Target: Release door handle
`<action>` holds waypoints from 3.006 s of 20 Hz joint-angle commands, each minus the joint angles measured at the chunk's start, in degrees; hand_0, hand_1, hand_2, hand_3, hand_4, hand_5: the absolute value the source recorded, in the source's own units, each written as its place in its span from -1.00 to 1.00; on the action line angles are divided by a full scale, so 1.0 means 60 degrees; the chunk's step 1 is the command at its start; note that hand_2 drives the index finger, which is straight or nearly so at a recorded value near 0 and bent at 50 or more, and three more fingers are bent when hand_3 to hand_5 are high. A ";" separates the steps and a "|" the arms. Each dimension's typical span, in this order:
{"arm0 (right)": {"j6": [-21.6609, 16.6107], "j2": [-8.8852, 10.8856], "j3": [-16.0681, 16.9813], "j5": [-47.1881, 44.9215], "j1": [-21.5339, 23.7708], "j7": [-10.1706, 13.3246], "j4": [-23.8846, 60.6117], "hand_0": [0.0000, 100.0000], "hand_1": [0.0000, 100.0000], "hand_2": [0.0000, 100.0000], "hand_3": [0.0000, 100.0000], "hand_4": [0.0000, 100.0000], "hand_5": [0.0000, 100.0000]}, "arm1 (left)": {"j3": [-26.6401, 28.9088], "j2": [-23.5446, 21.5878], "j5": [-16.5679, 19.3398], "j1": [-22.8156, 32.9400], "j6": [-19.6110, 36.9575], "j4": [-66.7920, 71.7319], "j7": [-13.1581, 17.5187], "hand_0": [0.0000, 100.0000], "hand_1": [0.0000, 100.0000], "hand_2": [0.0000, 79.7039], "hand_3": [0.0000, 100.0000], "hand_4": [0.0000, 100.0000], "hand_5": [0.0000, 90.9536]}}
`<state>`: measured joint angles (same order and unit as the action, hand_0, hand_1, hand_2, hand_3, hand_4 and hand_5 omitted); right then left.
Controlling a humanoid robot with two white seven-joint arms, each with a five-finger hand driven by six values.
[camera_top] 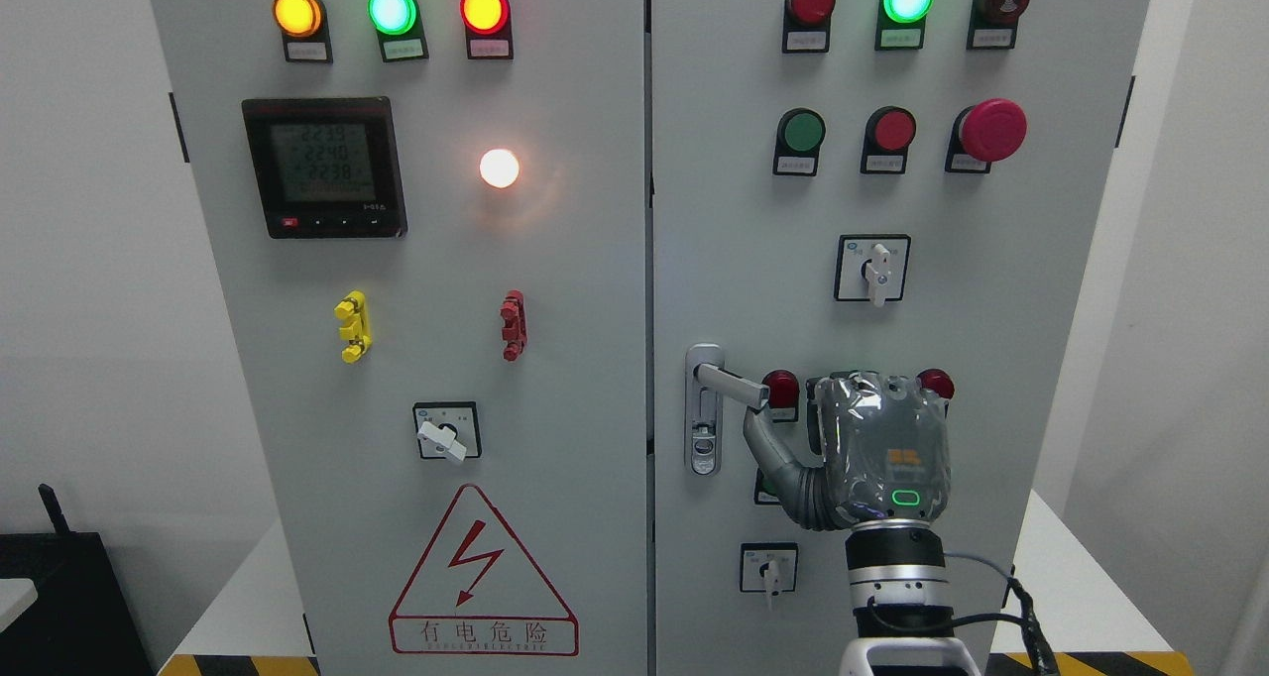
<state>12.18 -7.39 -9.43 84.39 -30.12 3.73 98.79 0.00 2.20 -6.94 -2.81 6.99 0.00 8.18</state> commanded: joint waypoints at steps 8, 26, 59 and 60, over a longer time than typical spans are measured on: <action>-0.0009 0.0001 -0.0010 -0.0018 -0.0005 0.0009 0.0000 -0.17 -0.76 1.00 1.00 1.00 0.96 | 0.0103 0.0000 0.0000 0.0000 -0.0009 0.0161 -0.0001 -0.76 -0.22 -1.00 -1.00 -1.00 -1.00; -0.0067 -0.0028 -0.0142 -0.0018 0.0287 0.0097 0.0088 -0.16 -0.75 1.00 1.00 1.00 0.96 | 0.0103 0.0000 0.0000 0.0000 -0.0009 0.0161 -0.0001 -0.76 -0.22 -1.00 -1.00 -1.00 -1.00; -0.3216 0.1347 0.0707 -0.2491 0.2587 0.1210 0.2505 -0.16 -0.70 -0.19 0.21 -0.02 -0.24 | 0.0103 0.0000 0.0000 0.0000 -0.0009 0.0161 -0.0001 -0.76 -0.22 -1.00 -1.00 -1.00 -1.00; -0.3376 0.1538 0.0780 -0.2769 0.2631 0.1210 0.2505 -0.16 -0.70 -0.19 0.20 -0.04 -0.25 | 0.0103 0.0000 0.0000 0.0000 -0.0009 0.0161 -0.0001 -0.76 -0.22 -1.00 -1.00 -1.00 -1.00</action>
<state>-5.72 -4.38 -8.27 74.91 -16.18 10.95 110.46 0.00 2.20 -6.94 -2.81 6.98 0.00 8.18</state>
